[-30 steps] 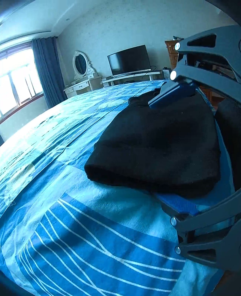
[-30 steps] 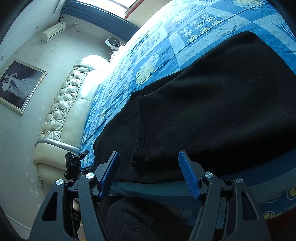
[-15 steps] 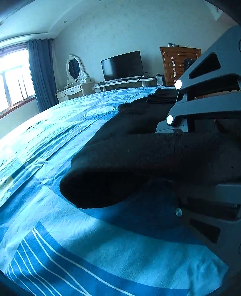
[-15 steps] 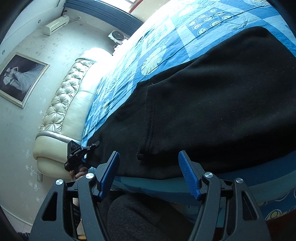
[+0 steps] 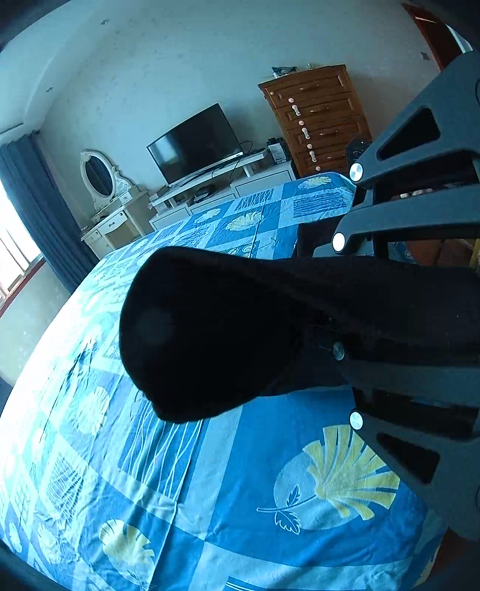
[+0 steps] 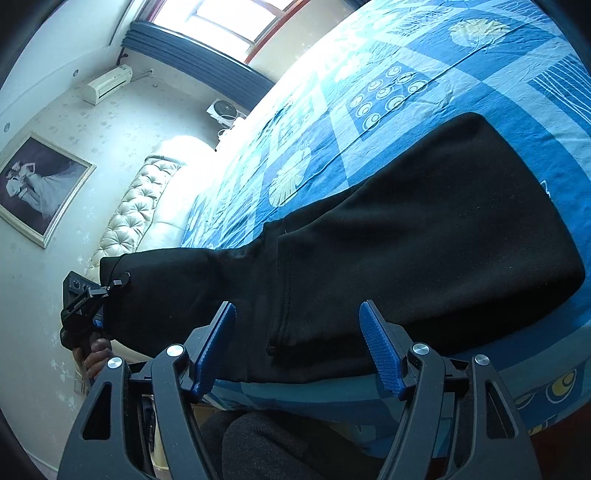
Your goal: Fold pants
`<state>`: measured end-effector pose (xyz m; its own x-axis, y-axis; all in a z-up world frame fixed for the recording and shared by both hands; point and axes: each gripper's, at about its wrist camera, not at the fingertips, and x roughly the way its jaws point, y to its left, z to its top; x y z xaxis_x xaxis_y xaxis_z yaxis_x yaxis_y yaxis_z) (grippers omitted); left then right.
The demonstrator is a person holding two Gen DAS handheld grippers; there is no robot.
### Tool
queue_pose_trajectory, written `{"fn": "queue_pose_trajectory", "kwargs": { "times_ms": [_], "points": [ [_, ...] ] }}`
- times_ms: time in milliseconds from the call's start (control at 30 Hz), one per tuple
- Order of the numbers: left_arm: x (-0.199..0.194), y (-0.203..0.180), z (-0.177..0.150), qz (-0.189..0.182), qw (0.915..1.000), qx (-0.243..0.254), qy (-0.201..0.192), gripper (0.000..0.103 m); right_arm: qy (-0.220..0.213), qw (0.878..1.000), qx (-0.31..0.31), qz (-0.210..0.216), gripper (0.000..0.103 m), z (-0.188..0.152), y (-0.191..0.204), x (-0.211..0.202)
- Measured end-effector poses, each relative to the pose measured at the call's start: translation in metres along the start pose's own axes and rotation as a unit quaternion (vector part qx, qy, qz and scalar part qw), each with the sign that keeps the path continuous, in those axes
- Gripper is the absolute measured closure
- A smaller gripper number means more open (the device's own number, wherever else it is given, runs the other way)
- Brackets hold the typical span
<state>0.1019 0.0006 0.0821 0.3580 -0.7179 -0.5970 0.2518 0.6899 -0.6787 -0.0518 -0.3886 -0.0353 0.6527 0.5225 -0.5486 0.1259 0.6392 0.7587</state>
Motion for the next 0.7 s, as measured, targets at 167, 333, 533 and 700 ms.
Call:
{"fn": "queue_pose_trajectory", "kwargs": {
  "times_ms": [167,333,533,700],
  "points": [
    [0.049,-0.074,-0.008,0.042,0.9957,0.078,0.026,0.089,-0.049,0.998,0.023,-0.038,0.025,0.008,-0.014,-0.016],
    [0.107,-0.122,-0.033,0.075,0.986,0.138,0.056,0.089,-0.07,0.993,0.075,-0.055,0.019,0.014,-0.039,-0.026],
    [0.168,-0.15,-0.07,0.125,0.9712,0.183,0.087,0.089,-0.088,0.99,0.084,-0.077,0.018,0.02,-0.054,-0.044],
    [0.209,-0.164,-0.086,0.184,0.9567,0.205,0.094,0.089,-0.096,0.989,0.082,-0.078,0.018,0.021,-0.062,-0.061]
  ]
}}
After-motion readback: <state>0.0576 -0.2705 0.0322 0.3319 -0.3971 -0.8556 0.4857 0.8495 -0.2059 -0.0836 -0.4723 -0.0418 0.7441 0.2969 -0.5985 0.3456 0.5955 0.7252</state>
